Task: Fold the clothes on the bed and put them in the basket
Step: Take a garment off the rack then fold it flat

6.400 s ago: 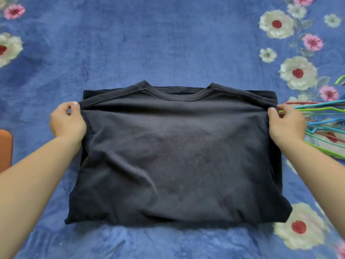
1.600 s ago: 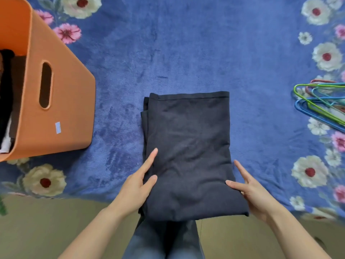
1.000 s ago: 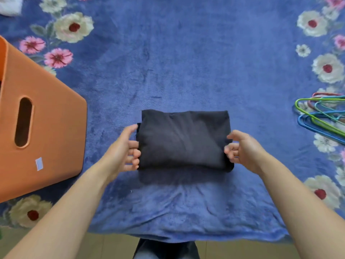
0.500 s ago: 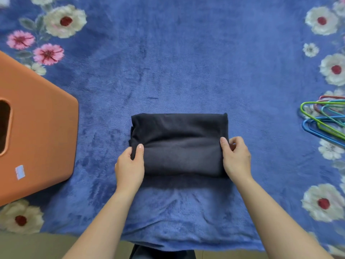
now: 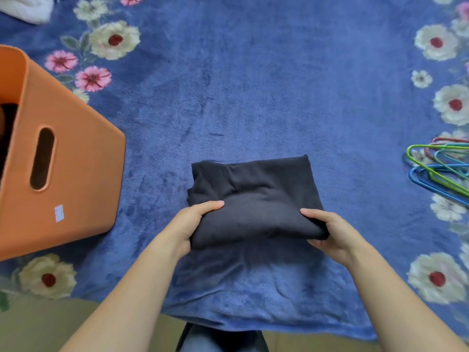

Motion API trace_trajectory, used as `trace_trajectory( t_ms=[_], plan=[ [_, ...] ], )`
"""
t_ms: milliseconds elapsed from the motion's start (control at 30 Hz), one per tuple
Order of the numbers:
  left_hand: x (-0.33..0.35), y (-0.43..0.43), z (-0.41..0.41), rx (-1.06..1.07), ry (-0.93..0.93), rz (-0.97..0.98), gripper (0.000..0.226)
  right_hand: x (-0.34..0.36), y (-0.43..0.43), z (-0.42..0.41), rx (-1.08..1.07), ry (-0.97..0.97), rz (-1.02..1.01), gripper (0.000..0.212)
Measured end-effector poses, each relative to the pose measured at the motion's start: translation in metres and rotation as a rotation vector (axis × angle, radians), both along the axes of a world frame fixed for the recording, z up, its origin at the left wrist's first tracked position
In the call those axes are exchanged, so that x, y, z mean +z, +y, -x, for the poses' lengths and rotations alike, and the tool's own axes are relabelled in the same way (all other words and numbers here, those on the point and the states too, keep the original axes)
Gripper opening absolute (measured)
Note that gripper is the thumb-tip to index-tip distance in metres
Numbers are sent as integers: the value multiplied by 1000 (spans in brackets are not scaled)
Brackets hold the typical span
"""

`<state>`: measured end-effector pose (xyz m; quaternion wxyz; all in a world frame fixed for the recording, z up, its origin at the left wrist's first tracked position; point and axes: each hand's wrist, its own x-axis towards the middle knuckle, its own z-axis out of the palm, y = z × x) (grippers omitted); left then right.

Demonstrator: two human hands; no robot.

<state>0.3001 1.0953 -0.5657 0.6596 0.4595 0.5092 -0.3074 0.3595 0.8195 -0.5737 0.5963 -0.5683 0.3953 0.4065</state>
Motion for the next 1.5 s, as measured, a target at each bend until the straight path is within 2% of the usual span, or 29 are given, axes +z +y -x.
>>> trace_trajectory(
  t_ms=[100, 233, 267, 367, 433, 467, 567, 600, 700, 733, 833, 900, 967, 1033, 1167, 1267, 1400, 1500],
  plan=[
    [35, -8, 15, 90, -34, 71, 22, 26, -4, 13, -266, 3, -71, 20],
    [101, -8, 29, 174, -136, 128, 15, 86, 10, 24, -438, -58, -171, 22],
    [123, -5, 33, 179, -166, 136, 16, 108, 17, 26, -460, -86, -217, 29],
    [186, 5, 39, 202, -281, 142, 28, 165, 38, 29, -557, -236, -363, 68],
    [218, 12, 41, 251, -391, 143, 26, 194, 58, 36, -579, -283, -473, 62],
    [242, 21, 48, 283, -452, 134, 26, 218, 77, 45, -565, -267, -530, 56],
    [274, 34, 55, 332, -568, 138, 28, 255, 131, 57, -491, -229, -699, 69],
    [280, 39, 59, 347, -579, 131, 30, 266, 148, 56, -476, -244, -723, 65],
    [291, 78, 81, 411, -615, 150, 43, 297, 207, 46, -394, -284, -640, 33],
    [293, 98, 91, 456, -639, 183, 42, 300, 224, 45, -356, -289, -617, 28],
    [284, 161, 116, 681, -685, 292, 37, 300, 264, 42, -241, -298, -594, 28],
    [273, 208, 124, 717, -697, 354, 65, 301, 296, 38, -159, -299, -575, 26],
    [271, 254, 121, 699, -624, 435, 81, 300, 336, 34, -67, -283, -537, 27],
    [267, 291, 113, 625, -516, 401, 83, 292, 372, 30, 53, -232, -460, 28],
    [237, 355, 105, 229, -360, 321, 67, 257, 430, 27, 233, -80, -255, 23],
    [208, 380, 104, 15, -206, 255, 76, 233, 449, 26, 241, -25, -154, 23],
    [184, 390, 88, 5, -321, 287, 52, 216, 459, 16, 211, 6, -147, 23],
    [168, 388, 78, -44, -353, 143, 66, 201, 466, 9, 220, -47, -81, 26]
  ],
)
